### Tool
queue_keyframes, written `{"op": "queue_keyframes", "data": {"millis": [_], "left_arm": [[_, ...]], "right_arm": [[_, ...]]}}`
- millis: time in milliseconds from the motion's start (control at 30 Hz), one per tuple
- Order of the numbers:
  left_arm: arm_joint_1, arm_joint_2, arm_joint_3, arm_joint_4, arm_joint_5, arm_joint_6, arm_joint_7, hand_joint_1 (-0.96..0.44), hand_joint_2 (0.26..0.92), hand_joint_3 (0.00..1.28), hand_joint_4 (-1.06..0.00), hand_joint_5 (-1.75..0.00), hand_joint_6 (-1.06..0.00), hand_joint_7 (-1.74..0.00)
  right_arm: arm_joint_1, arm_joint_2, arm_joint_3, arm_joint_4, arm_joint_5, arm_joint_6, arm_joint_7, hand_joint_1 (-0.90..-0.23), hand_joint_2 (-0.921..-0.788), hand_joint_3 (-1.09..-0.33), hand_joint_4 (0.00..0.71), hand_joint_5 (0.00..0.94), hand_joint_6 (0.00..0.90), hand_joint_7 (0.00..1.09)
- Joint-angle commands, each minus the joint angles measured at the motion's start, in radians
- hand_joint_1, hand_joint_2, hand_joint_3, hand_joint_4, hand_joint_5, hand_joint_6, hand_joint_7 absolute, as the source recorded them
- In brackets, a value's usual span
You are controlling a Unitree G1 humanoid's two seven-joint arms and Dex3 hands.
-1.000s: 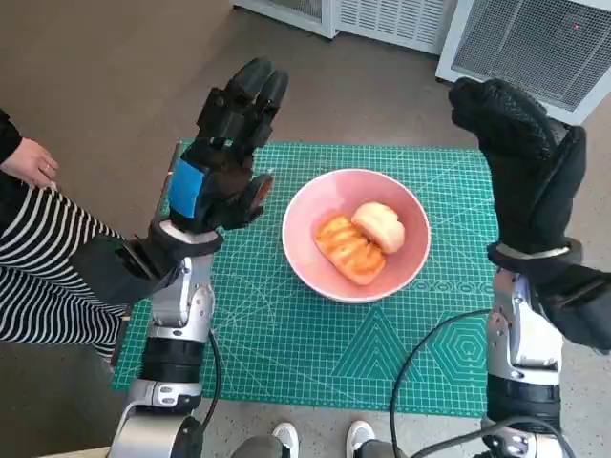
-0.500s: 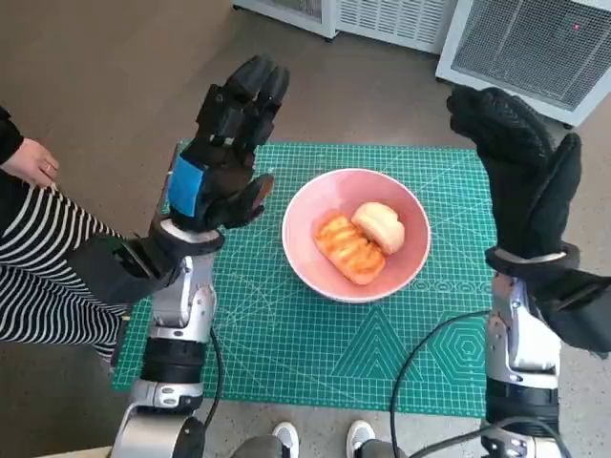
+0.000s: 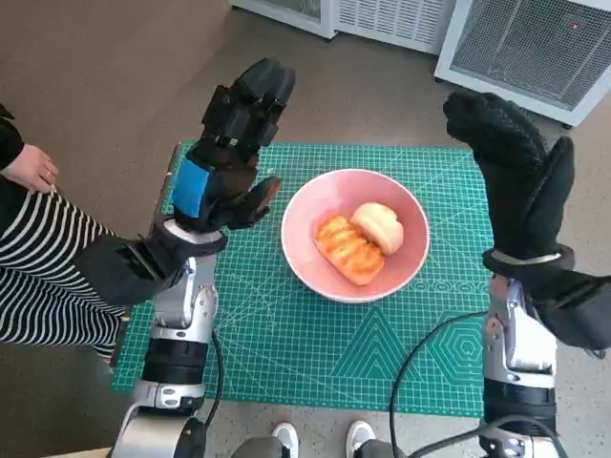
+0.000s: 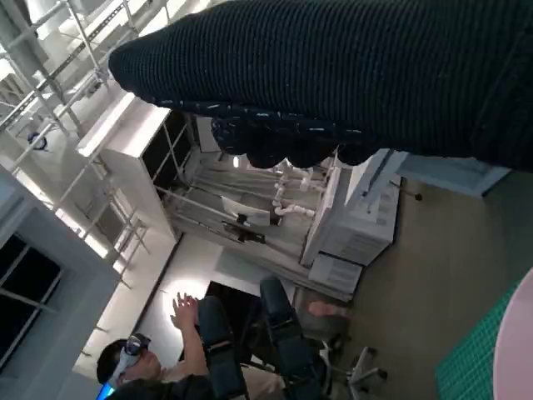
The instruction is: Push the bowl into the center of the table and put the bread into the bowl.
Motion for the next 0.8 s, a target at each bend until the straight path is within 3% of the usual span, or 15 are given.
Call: {"op": "queue_keyframes", "data": {"millis": [33, 800], "left_arm": [[-0.007, 0.003, -0.003, -0.011, 0.004, -0.015, -0.005, -0.61, 0.921, 0.38, -0.1, -0.03, 0.0, -0.52], [-0.001, -0.004, -0.002, 0.003, -0.005, -0.018, -0.012, -0.6, 0.921, 0.35, -0.12, -0.03, 0.0, -0.54]], "right_arm": [[0.028, 0.009, 0.004, 0.02, -0.008, -0.003, 0.006, -0.679, -0.921, -0.665, 0.138, 0.0, 0.043, 0.48], [0.027, 0.022, 0.007, 0.002, -0.002, 0.01, 0.0, -0.678, -0.921, -0.665, 0.138, 0.0, 0.033, 0.47]]}}
